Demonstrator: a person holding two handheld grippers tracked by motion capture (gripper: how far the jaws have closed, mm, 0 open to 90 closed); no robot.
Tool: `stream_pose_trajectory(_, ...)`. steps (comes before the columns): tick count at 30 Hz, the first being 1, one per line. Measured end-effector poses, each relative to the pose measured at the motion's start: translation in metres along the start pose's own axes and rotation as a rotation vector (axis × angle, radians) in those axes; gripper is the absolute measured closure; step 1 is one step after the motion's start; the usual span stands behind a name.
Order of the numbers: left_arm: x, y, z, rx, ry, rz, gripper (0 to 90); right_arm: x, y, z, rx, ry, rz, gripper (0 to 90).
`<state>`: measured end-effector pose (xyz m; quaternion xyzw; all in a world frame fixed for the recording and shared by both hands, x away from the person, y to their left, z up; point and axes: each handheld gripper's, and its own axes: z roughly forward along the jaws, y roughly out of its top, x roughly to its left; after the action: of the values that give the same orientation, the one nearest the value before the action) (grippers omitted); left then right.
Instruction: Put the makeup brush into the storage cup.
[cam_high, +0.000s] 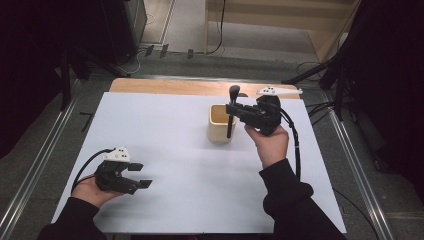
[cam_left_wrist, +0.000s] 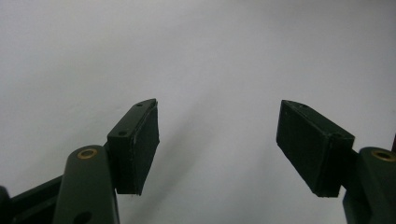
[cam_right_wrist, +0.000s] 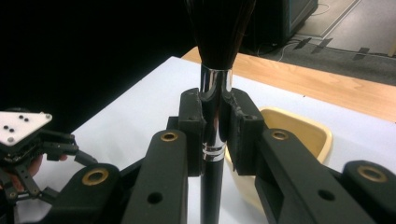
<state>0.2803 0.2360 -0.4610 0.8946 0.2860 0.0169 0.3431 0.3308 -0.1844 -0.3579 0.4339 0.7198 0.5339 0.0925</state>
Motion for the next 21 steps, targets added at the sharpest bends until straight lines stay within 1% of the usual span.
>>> stream_pose_trajectory(5, 0.000, 0.000, 0.000, 0.000, -0.003, 0.000, 30.7, -0.001, 0.008, -0.001, -0.005, -0.011, -0.008, 78.3)
stream_pose_trajectory(9, 0.000, 0.000, 0.001, 0.003, -0.004, 0.001, 30.7, -0.003, 0.012, 0.000, -0.002, -0.019, -0.004, 78.3)
stream_pose_trajectory(12, -0.001, 0.000, 0.001, -0.006, -0.007, -0.002, 30.6, -0.005, 0.016, 0.001, -0.002, -0.035, -0.008, 78.3)
stream_pose_trajectory(17, 0.000, 0.000, 0.001, 0.001, -0.008, 0.002, 30.6, -0.009, 0.023, 0.002, -0.014, -0.050, 0.003, 78.3)
stream_pose_trajectory(21, 0.000, 0.000, 0.000, -0.001, -0.008, 0.001, 30.6, -0.012, 0.032, 0.002, -0.023, -0.062, -0.004, 78.3)
